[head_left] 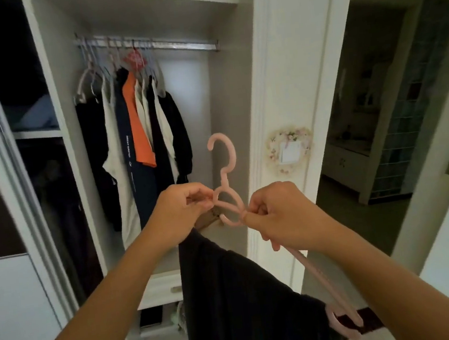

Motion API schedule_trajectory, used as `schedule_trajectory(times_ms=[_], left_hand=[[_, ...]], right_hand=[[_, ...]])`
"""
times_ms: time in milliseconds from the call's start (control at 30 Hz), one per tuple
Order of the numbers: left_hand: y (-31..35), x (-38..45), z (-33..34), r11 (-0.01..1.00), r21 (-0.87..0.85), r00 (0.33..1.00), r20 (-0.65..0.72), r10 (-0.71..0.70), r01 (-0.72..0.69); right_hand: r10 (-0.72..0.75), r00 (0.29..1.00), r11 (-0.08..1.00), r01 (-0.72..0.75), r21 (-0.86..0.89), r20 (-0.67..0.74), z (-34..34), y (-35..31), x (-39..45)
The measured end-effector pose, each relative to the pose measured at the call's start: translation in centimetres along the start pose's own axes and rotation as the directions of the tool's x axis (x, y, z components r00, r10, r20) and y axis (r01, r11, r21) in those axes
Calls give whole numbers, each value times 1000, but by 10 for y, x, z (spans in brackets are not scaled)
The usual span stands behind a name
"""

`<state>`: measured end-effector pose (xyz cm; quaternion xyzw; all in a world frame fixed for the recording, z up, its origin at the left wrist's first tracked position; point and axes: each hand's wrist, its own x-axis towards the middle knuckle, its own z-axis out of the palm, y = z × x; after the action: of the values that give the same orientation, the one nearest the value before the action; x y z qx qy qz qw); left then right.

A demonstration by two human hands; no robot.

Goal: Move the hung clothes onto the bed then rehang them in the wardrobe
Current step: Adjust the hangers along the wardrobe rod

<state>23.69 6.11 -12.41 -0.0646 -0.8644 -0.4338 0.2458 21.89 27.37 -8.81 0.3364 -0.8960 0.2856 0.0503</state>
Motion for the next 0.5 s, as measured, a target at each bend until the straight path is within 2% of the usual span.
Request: schedule_trajectory(times_ms=[100,233,500], left_hand=[[-19,32,-21,994,110,997,-74,0,8],[-45,72,-47,969,245,999,-19,30,-25],[-82,152,-68,859,512,998,-59,23,10]], right_hand=[[37,996,999,-39,-29,-83,14,-6,48],[115,978,993,-115,13,-171,25,-9,104],[187,937,982,-174,68,-297,26,-5,212]])
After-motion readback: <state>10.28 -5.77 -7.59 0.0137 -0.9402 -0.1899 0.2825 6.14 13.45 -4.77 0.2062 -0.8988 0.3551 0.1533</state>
